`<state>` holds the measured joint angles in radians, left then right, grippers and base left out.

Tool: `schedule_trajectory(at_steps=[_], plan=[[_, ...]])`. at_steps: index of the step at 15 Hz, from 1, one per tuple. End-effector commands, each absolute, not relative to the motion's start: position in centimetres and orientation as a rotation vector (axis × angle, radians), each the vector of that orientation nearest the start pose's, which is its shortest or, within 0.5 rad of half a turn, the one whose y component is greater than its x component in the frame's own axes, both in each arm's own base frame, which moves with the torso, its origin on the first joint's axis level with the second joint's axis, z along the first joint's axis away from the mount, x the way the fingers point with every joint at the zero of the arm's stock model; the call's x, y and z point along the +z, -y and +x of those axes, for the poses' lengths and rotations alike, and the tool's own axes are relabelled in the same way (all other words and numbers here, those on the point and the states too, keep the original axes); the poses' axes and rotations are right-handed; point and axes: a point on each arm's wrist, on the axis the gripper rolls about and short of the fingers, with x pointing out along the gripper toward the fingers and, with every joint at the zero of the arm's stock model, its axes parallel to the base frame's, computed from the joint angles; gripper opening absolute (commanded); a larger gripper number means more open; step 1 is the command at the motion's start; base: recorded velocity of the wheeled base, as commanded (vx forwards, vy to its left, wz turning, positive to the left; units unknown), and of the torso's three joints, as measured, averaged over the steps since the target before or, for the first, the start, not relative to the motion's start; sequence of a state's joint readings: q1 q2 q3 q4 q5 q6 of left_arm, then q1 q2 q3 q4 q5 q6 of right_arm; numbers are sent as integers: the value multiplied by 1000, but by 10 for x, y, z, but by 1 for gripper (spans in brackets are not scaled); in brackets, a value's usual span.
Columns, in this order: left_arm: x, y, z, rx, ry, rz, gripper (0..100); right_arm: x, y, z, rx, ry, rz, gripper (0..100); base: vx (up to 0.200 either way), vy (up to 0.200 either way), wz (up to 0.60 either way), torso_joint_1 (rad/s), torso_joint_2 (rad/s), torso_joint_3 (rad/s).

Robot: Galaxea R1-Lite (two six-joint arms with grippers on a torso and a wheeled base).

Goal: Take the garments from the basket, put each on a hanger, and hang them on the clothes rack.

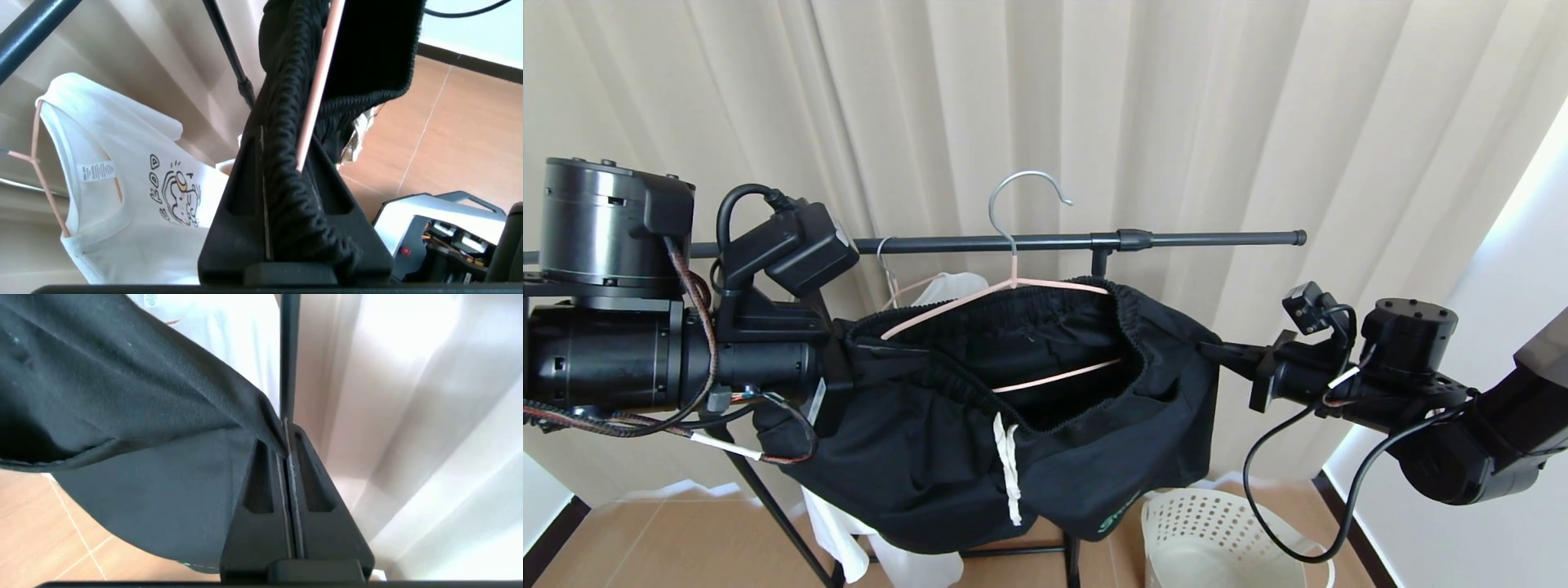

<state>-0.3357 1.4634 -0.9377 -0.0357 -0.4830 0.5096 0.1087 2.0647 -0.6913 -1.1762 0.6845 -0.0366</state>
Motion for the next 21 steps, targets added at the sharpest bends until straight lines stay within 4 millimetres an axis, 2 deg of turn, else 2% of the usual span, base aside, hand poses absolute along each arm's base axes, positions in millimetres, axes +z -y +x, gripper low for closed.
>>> schedule_trajectory(at_steps=[1, 7, 20, 21], plan=[[230, 90, 227, -909, -280, 434, 0, 85, -52, 343, 794, -188, 25, 0, 0, 0, 0, 0, 0, 0], [231, 91, 227, -905, -291, 406, 0, 80, -56, 343, 803, -204, 27, 0, 0, 0, 0, 0, 0, 0], [243, 95, 232, -874, -277, 267, 0, 74, -78, 334, 867, -233, 21, 0, 0, 0, 0, 0, 0, 0], [242, 96, 233, -879, -282, 266, 0, 74, -77, 333, 867, -232, 20, 100, 0, 0, 0, 0, 0, 0]])
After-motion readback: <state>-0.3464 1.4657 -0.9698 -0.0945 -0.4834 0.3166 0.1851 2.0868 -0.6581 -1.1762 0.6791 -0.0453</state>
